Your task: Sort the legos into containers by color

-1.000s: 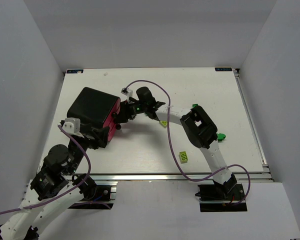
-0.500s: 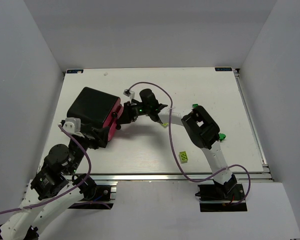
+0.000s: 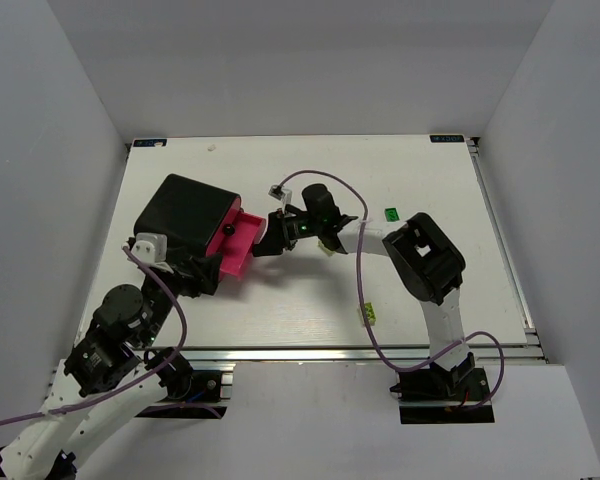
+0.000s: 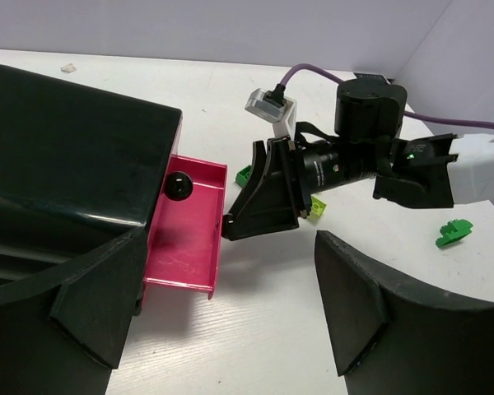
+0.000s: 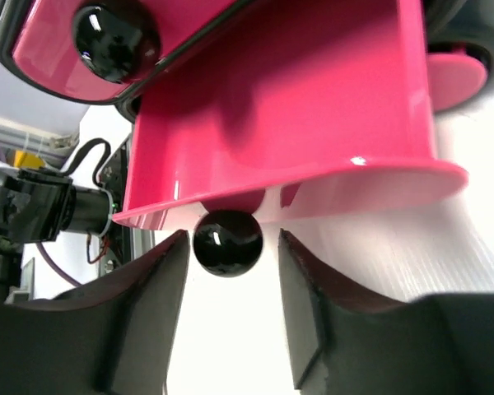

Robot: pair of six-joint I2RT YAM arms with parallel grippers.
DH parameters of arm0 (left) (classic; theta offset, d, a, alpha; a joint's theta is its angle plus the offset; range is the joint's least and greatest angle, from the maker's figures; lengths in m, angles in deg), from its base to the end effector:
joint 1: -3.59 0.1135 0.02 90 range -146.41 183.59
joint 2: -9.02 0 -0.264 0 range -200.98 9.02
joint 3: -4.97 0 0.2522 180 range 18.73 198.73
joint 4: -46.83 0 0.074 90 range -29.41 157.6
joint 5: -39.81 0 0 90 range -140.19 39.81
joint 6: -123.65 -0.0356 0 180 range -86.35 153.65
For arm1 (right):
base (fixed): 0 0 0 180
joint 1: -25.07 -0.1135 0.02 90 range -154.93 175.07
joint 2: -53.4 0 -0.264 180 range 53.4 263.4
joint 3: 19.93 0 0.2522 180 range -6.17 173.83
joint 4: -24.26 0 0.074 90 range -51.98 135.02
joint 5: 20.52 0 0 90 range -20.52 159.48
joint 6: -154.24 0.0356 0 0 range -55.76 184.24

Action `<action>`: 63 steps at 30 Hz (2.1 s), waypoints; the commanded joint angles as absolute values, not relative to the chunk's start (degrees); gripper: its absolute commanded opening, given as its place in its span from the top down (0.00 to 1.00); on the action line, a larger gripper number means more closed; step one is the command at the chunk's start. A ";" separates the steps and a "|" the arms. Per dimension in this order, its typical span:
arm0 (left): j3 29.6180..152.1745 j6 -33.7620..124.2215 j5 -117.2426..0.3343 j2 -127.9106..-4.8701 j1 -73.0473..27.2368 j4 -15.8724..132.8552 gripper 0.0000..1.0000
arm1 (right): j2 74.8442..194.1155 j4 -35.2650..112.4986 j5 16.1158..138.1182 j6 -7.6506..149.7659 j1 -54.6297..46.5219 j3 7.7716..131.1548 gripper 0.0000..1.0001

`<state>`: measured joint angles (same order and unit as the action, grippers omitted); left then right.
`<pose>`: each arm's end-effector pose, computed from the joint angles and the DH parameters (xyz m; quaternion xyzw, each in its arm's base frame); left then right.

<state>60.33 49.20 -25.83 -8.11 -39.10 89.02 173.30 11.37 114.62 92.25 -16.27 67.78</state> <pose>0.0629 -0.0380 0.3400 0.0278 0.7285 -0.1898 0.6577 0.3276 0.3218 0.1752 -0.3080 0.7223 0.5614 0.2613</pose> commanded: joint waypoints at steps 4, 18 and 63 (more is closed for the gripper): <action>59.77 49.03 -28.92 -10.75 -38.77 88.28 0.08 | 169.15 10.86 113.77 90.35 -15.53 65.73 0.23; 69.42 55.87 -38.50 -43.23 -39.47 80.37 0.46 | 142.63 30.53 98.56 73.83 -10.18 52.72 0.67; 133.07 90.87 -11.96 -122.20 -39.21 116.14 0.18 | 116.85 50.50 114.21 68.46 29.47 47.35 0.24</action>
<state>132.13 89.02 -13.97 -123.16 -40.33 116.32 117.25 51.63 112.09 69.39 28.87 47.48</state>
